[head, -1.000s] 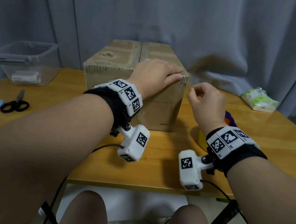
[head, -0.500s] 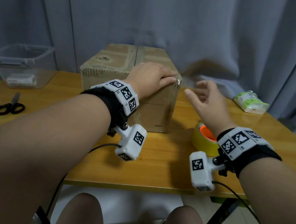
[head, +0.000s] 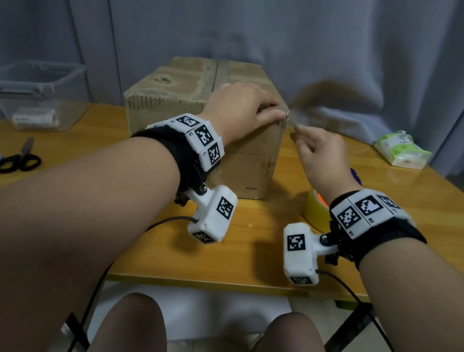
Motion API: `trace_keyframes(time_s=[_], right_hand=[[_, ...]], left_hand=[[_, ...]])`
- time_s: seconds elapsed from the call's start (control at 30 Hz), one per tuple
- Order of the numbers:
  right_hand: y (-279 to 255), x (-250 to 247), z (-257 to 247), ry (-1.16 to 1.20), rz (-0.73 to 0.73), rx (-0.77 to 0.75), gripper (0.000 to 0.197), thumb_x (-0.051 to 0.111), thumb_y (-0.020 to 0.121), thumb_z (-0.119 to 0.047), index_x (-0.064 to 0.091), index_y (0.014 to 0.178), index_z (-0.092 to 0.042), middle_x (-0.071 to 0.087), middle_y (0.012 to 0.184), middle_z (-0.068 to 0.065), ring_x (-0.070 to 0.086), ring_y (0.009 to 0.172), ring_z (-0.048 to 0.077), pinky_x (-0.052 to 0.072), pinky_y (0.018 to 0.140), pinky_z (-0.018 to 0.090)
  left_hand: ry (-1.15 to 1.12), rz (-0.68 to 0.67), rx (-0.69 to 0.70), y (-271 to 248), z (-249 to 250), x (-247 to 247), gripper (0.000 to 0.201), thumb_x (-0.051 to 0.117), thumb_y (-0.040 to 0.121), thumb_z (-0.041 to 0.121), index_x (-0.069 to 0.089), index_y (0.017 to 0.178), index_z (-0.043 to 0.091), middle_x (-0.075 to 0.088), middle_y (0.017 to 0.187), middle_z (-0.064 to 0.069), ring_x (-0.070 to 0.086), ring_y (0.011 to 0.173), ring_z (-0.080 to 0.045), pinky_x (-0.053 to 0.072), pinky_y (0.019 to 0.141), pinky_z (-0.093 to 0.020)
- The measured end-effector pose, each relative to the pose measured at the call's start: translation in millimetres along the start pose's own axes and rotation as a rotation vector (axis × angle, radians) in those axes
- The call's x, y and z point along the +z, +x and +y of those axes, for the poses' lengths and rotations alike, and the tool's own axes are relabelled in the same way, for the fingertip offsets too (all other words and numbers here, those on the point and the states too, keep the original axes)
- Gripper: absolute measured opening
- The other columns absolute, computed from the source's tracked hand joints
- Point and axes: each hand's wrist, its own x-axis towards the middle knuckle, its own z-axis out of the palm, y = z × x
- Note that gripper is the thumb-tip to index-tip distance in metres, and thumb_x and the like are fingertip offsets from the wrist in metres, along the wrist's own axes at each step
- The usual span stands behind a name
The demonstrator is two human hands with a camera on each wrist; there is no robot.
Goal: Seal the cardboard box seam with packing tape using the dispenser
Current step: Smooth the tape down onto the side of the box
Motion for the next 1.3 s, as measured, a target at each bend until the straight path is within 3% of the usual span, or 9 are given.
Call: trace_keyframes(time_s=[0.2, 0.4, 0.5, 0.63, 0.7, 0.8, 0.9, 1.1, 1.3], right_hand=[[-9.2, 15.7, -5.2, 0.073, 0.028, -0.037, 0.032, 0.051, 0.093, 0.000, 0.061, 0.123, -0.005, 0.067, 0.118, 0.006, 0.060, 0.109, 0.008, 0.046, 0.101, 0.025], [-14.4, 27.2, -8.2, 0.101, 0.081, -0.060, 0.036, 0.050, 0.089, 0.001, 0.062, 0.122, -0.006, 0.068, 0.116, 0.008, 0.062, 0.110, 0.016, 0.049, 0.099, 0.033], [-17.2, 20.9, -12.8, 0.359, -0.019, 0.026, 0.045, 0.046, 0.083, 0.013, 0.058, 0.124, 0.000, 0.066, 0.116, 0.010, 0.063, 0.105, 0.011, 0.050, 0.094, 0.020], [3.8, -6.0, -8.6, 0.436, -0.129, 0.070, 0.057, 0.042, 0.079, 0.016, 0.047, 0.129, -0.008, 0.069, 0.101, 0.013, 0.067, 0.099, 0.017, 0.052, 0.092, 0.031], [11.8, -18.0, -8.4, 0.347, -0.187, 0.054, 0.063, 0.041, 0.079, 0.021, 0.038, 0.127, -0.020, 0.069, 0.092, 0.006, 0.067, 0.096, 0.015, 0.052, 0.091, 0.034], [20.8, -26.7, -8.0, 0.153, -0.243, -0.039, 0.064, 0.048, 0.077, 0.020, 0.036, 0.121, -0.025, 0.066, 0.088, -0.004, 0.062, 0.105, 0.018, 0.048, 0.098, 0.042], [23.3, -30.0, -12.7, 0.054, -0.250, -0.098, 0.061, 0.044, 0.077, 0.020, 0.039, 0.117, -0.026, 0.067, 0.091, -0.001, 0.060, 0.104, 0.017, 0.049, 0.093, 0.043], [24.5, -28.1, -27.3, -0.412, -0.228, -0.421, 0.026, 0.049, 0.090, -0.003, 0.056, 0.111, -0.017, 0.067, 0.098, 0.009, 0.061, 0.095, 0.031, 0.050, 0.082, 0.046], [36.6, -31.7, -40.3, -0.655, -0.251, -0.535, 0.015, 0.057, 0.091, -0.020, 0.069, 0.099, -0.014, 0.066, 0.092, 0.013, 0.058, 0.090, 0.034, 0.049, 0.076, 0.047]], left_hand=[[0.002, -0.002, -0.010, -1.0, -1.8, 0.4, 0.039, 0.046, 0.090, 0.054, 0.065, 0.113, 0.030, 0.069, 0.109, 0.002, 0.059, 0.107, -0.022, 0.046, 0.087, -0.038], [0.022, 0.018, -0.017, 1.2, -0.9, 3.2, 0.040, 0.045, 0.090, 0.055, 0.064, 0.113, 0.029, 0.068, 0.110, 0.003, 0.058, 0.109, -0.022, 0.044, 0.086, -0.035], [0.067, 0.018, -0.021, 4.7, 5.3, 4.9, 0.039, 0.047, 0.088, 0.056, 0.063, 0.107, 0.026, 0.065, 0.109, 0.001, 0.057, 0.107, -0.025, 0.040, 0.084, -0.036], [0.118, -0.007, -0.023, 9.1, 18.9, 5.4, 0.037, 0.051, 0.086, 0.053, 0.056, 0.100, 0.018, 0.058, 0.106, -0.005, 0.054, 0.104, -0.029, 0.038, 0.080, -0.039], [0.046, -0.040, -0.002, 9.3, 14.2, 2.4, 0.036, 0.054, 0.086, 0.050, 0.058, 0.100, 0.017, 0.060, 0.106, -0.005, 0.056, 0.103, -0.029, 0.040, 0.081, -0.037], [-0.089, -0.106, 0.055, 6.2, 0.2, -9.3, 0.031, 0.056, 0.090, 0.040, 0.064, 0.111, 0.019, 0.065, 0.111, -0.001, 0.057, 0.105, -0.022, 0.035, 0.078, -0.024], [-0.111, -0.148, 0.081, 1.8, -2.2, -15.4, 0.032, 0.053, 0.094, 0.035, 0.061, 0.122, 0.021, 0.065, 0.119, 0.002, 0.056, 0.109, -0.016, 0.030, 0.076, -0.017], [-0.012, -0.173, 0.040, 2.2, -7.2, -15.8, 0.036, 0.050, 0.092, 0.046, 0.063, 0.110, 0.017, 0.066, 0.106, -0.002, 0.059, 0.097, -0.023, 0.046, 0.076, -0.033], [0.019, -0.195, 0.005, 2.8, -11.6, -18.5, 0.044, 0.049, 0.089, 0.053, 0.062, 0.114, 0.019, 0.067, 0.108, -0.002, 0.060, 0.099, -0.024, 0.050, 0.081, -0.041]])
